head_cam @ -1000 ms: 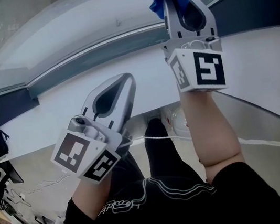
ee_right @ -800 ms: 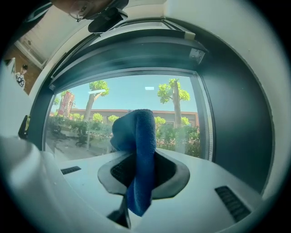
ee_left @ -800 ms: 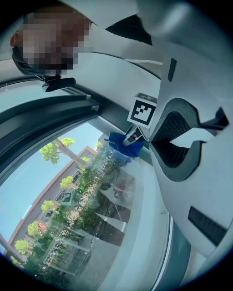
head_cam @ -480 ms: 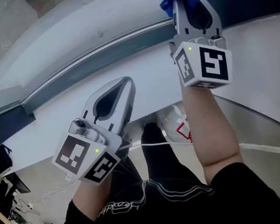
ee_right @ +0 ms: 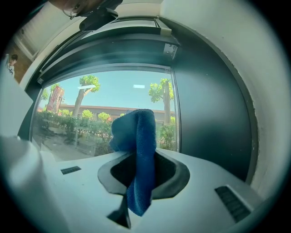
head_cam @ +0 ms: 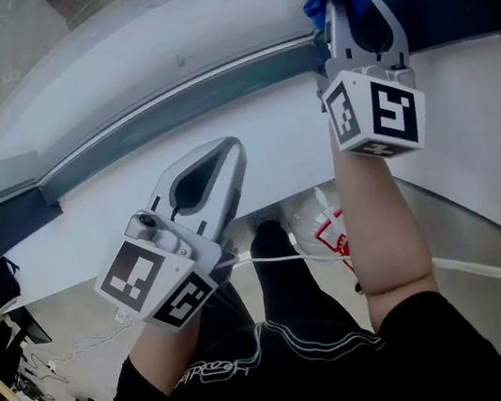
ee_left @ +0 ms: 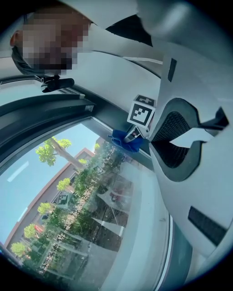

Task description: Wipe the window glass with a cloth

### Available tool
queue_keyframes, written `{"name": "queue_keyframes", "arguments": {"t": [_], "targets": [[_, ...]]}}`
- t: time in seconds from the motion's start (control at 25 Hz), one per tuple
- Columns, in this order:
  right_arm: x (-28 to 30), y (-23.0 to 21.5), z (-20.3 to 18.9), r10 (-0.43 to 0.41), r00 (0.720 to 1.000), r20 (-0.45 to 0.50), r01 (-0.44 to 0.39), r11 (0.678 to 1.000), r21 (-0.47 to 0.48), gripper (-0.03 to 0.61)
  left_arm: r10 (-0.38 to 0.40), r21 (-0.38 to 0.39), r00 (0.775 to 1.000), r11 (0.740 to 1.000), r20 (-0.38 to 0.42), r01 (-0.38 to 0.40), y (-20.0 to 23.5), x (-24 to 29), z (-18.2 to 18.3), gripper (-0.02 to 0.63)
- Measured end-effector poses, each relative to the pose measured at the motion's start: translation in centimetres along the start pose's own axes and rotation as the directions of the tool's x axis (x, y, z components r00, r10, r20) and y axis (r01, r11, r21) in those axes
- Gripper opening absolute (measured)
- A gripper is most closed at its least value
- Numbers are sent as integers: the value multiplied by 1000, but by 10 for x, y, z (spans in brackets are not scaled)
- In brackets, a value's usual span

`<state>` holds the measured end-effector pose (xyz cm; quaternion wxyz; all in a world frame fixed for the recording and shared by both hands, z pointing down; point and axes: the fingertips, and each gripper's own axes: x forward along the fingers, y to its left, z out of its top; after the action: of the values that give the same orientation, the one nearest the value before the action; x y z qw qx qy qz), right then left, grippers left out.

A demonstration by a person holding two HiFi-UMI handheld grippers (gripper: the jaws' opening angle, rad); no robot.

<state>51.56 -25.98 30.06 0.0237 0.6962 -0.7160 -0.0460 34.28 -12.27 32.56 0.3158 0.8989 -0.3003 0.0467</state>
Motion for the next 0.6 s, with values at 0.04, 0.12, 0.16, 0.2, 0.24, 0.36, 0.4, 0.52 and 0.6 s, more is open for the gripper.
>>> {"name": "queue_keyframes", "arguments": {"t": [0.04, 0.12, 0.16, 0.2, 0.24, 0.36, 0.4, 0.52, 0.6], "targets": [[-1, 3, 2, 2, 1000, 0, -2, 1000, 1, 63, 2, -2, 1000, 1000, 4, -2, 1, -3, 1, 6], [-5, 9, 4, 10, 1000, 0, -10, 1000, 0, 63, 10, -5, 1000, 1000, 16, -10, 2, -10, 3, 6], [-9, 14, 4, 16, 1000, -1, -16, 1000, 0, 63, 16, -5, 1000, 1000, 25, -16, 4, -15, 4, 6], [-13, 20, 3, 22, 1000, -4, -22, 1000, 2, 63, 25, -4, 999, 1000, 35, -25, 7, -20, 4, 6], [-18, 27, 2, 30, 1000, -7, -30, 1000, 6, 63, 34, -4, 998, 999, 45, -34, 10, -26, 5, 6], [-28, 61, 0, 64, 998, -16, -64, 998, 20, 63, 63, -15, 996, 998, 68, -62, 28, -51, 6, 6], [-30, 76, 0, 79, 997, -18, -78, 997, 22, 63, 73, -20, 995, 997, 74, -71, 36, -61, 6, 6], [-37, 129, 0, 131, 991, -21, -131, 991, 26, 63, 103, -38, 990, 994, 93, -100, 60, -97, 3, 6], [-42, 165, 7, 176, 984, -20, -175, 984, 31, 63, 125, -51, 986, 991, 107, -120, 70, -122, 4, 6]]}}
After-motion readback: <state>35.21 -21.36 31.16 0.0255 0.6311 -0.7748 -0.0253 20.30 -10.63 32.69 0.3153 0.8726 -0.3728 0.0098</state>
